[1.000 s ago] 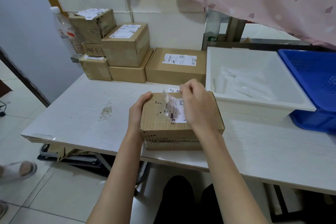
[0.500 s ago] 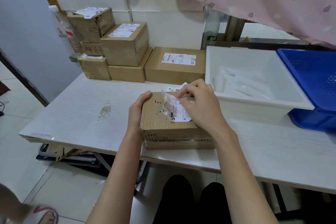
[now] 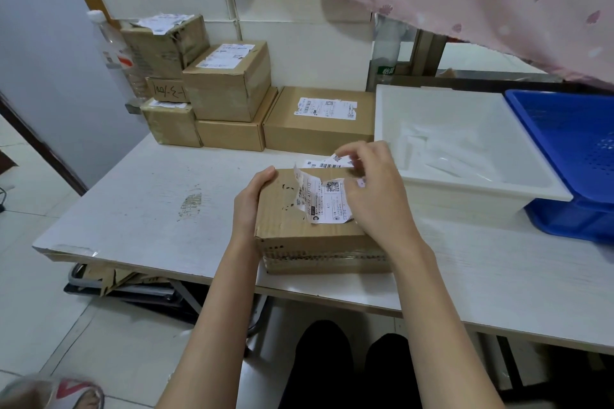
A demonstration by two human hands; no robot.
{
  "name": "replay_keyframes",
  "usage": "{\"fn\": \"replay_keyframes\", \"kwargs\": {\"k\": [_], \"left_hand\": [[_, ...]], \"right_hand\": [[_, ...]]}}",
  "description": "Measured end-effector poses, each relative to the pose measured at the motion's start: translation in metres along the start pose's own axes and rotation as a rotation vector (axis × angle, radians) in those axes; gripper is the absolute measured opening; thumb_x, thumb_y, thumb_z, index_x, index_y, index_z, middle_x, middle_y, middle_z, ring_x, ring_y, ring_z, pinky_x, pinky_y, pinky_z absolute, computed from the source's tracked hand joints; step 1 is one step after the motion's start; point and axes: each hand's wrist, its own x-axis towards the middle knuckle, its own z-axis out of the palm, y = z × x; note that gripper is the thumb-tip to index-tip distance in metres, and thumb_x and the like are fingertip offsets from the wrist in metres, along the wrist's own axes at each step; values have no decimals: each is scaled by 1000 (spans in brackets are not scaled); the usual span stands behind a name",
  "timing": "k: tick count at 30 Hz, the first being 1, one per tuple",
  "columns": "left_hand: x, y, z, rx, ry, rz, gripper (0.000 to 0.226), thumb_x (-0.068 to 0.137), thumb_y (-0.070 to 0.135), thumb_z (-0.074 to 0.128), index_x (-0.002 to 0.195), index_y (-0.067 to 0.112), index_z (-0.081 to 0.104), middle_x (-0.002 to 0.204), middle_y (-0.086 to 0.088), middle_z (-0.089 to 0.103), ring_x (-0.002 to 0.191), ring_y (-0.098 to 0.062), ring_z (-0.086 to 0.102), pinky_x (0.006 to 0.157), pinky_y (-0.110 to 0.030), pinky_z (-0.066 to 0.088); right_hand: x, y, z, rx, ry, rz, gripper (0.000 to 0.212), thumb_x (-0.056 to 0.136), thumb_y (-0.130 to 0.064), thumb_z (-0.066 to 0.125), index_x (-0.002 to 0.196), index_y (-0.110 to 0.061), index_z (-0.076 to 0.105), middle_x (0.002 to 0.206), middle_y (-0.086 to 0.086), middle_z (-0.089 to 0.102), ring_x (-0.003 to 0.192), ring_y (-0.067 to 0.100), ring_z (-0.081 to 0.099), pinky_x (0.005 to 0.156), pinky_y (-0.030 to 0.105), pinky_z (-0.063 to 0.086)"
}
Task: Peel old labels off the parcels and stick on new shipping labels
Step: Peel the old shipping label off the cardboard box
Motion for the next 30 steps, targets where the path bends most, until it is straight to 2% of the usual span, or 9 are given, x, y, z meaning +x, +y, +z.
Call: {"fn": "replay_keyframes", "kwargs": {"k": [3,6,12,16,22,24,26,28,30], "left_hand": [[-1,1,1,-8,3,-2,37,68,45,72,89,15,70,97,-10,66,85,-25,63,75,-38,49],[-1,0,1,0,16,-2,37,68,46,72,88,15,71,97,-10,67,85,-26,63,76,-39,48],[-1,0,0,-10,-6,6,30,78,43,70,87,14,69,92,-8,67,79,-24,63,73,-37,48],[0,-1,0,-19,-14,1,36,69,46,72,88,15,69,95,-9,65,83,-25,62,74,-38,48],[2,-1,0,-24,-13,0,41,65,47,76,89,15,69,100,-11,64,88,-27,61,78,-40,47],[1,-1,0,-22,-19,2,47,63,49,77,93,14,69,103,-12,64,92,-29,60,82,-42,46],[1,0,0,-21,-22,4,51,61,50,77,95,13,69,104,-13,64,94,-30,60,84,-44,45],[1,-1,0,-13,-15,5,49,62,49,77,95,14,69,103,-12,65,92,-29,61,83,-43,46],[0,-1,0,-19,-14,0,42,66,47,74,92,14,69,100,-11,66,89,-28,62,81,-42,48]], "right_hand": [[-1,2,1,-52,73,51,19,86,5,53,94,-9,63,108,-6,44,108,17,54,81,17,43],[-1,1,3,-119,67,20,11,87,0,54,84,-8,61,105,-5,43,106,17,51,79,22,46],[0,1,7,-357,35,-82,13,94,-9,46,98,-5,58,110,4,47,98,20,44,86,36,45],[0,1,6,-403,-6,-93,13,94,-10,43,99,-6,54,109,5,46,98,22,42,89,36,40],[-1,1,2,-295,-60,-76,7,91,-7,47,86,-10,52,102,0,46,97,18,43,89,31,40],[-2,0,0,-166,-13,-33,7,87,-6,53,84,-12,56,100,-6,45,99,15,46,85,26,43],[-4,-1,-2,-85,59,8,16,80,-3,59,90,-16,60,102,-9,45,101,14,48,86,27,45],[-5,0,-1,-151,135,61,24,77,-7,62,98,-18,62,106,-7,48,103,17,47,90,33,43],[-6,0,2,-288,223,126,14,80,-15,63,93,-19,65,102,-7,48,105,20,42,91,29,36]]}}
